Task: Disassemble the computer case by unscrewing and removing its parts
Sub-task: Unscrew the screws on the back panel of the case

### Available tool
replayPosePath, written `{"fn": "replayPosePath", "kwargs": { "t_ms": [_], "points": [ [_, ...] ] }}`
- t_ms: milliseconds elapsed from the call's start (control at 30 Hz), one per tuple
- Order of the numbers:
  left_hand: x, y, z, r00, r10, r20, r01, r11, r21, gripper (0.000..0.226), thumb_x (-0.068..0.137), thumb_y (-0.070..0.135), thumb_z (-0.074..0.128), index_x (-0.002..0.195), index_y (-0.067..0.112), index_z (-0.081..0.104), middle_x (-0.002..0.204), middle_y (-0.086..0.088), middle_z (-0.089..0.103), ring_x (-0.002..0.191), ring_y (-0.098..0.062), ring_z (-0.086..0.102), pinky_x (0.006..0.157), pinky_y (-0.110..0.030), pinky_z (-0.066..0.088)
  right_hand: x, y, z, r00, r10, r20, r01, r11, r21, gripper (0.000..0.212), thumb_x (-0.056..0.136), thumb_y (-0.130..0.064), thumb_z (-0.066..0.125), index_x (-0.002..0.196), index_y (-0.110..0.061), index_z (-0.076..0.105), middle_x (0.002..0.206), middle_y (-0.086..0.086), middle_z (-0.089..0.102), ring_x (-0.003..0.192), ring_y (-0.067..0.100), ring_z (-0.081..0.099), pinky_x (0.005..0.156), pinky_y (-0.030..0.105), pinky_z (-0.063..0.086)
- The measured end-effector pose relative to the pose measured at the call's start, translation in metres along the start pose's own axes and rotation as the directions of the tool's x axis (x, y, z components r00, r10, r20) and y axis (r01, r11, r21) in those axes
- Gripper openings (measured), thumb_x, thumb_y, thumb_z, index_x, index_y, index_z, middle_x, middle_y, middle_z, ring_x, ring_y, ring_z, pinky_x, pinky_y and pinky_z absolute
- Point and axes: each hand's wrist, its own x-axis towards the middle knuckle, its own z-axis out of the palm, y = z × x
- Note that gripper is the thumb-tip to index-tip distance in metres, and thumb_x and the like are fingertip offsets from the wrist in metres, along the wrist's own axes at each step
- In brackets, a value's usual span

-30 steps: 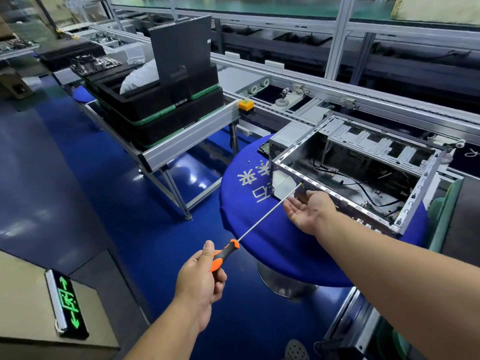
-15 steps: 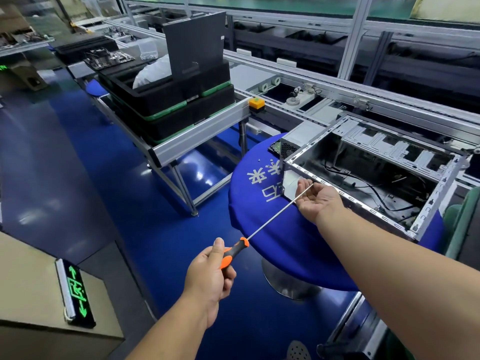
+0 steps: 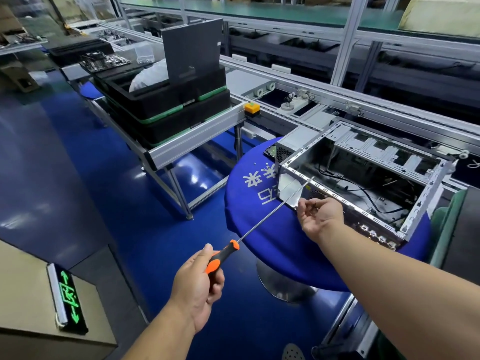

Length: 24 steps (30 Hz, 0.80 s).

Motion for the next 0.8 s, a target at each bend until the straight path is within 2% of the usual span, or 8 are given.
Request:
{"fn": "replayPosePath", "kwargs": {
  "t_ms": [133,200,267,367,433,500,667,800],
  "points": [
    [-0.004,0.002,0.008,1.000,0.022,0.019,-0.022,1.000,0.007,0.037,0.108,0.044,0.056,0.105,0.011,0.073,0.067,-0.011,0.057,0.048,-0.014,0.044,0.040,-0.025,0.028,-0.010,-0.009,-0.010,0.996,0.019,0.090,-0.009,0.994,-0.105,0.024,0.079,-0.004,0.035,0.074,-0.004,0.059,0.082,0.017,0.067,0.060,0.021,0.055,0.048,0.022,0.046],
    [-0.006,0.001,0.012,0.999,0.025,0.028,-0.026,0.999,0.023,0.037,0.108,0.044,0.055,0.105,0.011,0.073,0.067,-0.011,0.057,0.049,-0.013,0.044,0.040,-0.025,0.029,-0.016,-0.016,-0.009,0.992,0.014,0.122,0.007,0.986,-0.165,0.022,0.074,-0.005,0.042,0.083,-0.004,0.062,0.078,0.015,0.063,0.055,0.017,0.048,0.047,0.021,0.038],
    [-0.008,0.000,0.017,0.999,0.024,0.035,-0.026,0.999,0.037,0.037,0.108,0.044,0.054,0.103,0.013,0.074,0.068,-0.011,0.057,0.050,-0.013,0.045,0.040,-0.025,0.029,-0.020,-0.022,-0.008,0.984,0.006,0.177,0.038,0.970,-0.242,0.031,0.067,-0.010,0.051,0.092,-0.002,0.067,0.076,0.012,0.062,0.054,0.015,0.046,0.046,0.021,0.036],
    [-0.010,-0.003,0.022,0.999,0.031,0.024,-0.033,0.995,0.092,0.037,0.108,0.044,0.055,0.095,0.016,0.076,0.068,-0.011,0.058,0.051,-0.013,0.046,0.042,-0.025,0.031,-0.023,-0.033,-0.011,0.973,0.014,0.229,0.067,0.938,-0.340,0.031,0.079,-0.013,0.051,0.100,-0.002,0.071,0.076,0.009,0.062,0.055,0.014,0.045,0.047,0.020,0.033],
    [-0.013,-0.003,0.024,0.999,0.042,0.020,-0.044,0.987,0.156,0.037,0.108,0.044,0.054,0.102,0.013,0.073,0.068,-0.010,0.058,0.051,-0.014,0.047,0.043,-0.025,0.031,-0.022,-0.039,-0.014,0.971,0.019,0.237,0.070,0.929,-0.364,0.027,0.092,-0.012,0.048,0.102,-0.001,0.071,0.072,0.008,0.059,0.053,0.012,0.046,0.049,0.020,0.031],
    [-0.017,-0.003,0.026,0.999,0.051,0.017,-0.053,0.977,0.205,0.037,0.108,0.044,0.053,0.105,0.012,0.071,0.069,-0.010,0.059,0.052,-0.014,0.048,0.044,-0.024,0.033,-0.021,-0.042,-0.018,0.970,0.019,0.244,0.079,0.919,-0.386,0.021,0.098,-0.011,0.052,0.105,-0.002,0.069,0.069,0.006,0.060,0.050,0.010,0.048,0.044,0.017,0.033],
    [-0.036,-0.008,0.033,0.995,0.098,0.031,-0.103,0.941,0.322,0.035,0.108,0.042,0.054,0.102,0.011,0.070,0.072,-0.011,0.063,0.056,-0.014,0.050,0.047,-0.024,0.039,-0.023,-0.044,-0.026,0.964,0.050,0.261,0.081,0.881,-0.465,0.015,0.097,-0.009,0.059,0.108,-0.004,0.068,0.071,0.005,0.061,0.052,0.006,0.046,0.040,0.012,0.036],
    [-0.047,-0.018,0.038,0.985,0.170,-0.004,-0.155,0.910,0.384,0.021,0.104,0.030,0.063,0.096,0.013,0.072,0.076,-0.005,0.066,0.060,-0.013,0.052,0.048,-0.022,0.041,-0.026,-0.046,-0.036,0.964,0.072,0.254,0.070,0.858,-0.508,0.013,0.099,-0.008,0.059,0.105,-0.005,0.070,0.070,0.004,0.066,0.053,0.006,0.046,0.041,0.012,0.038]
  ]
}}
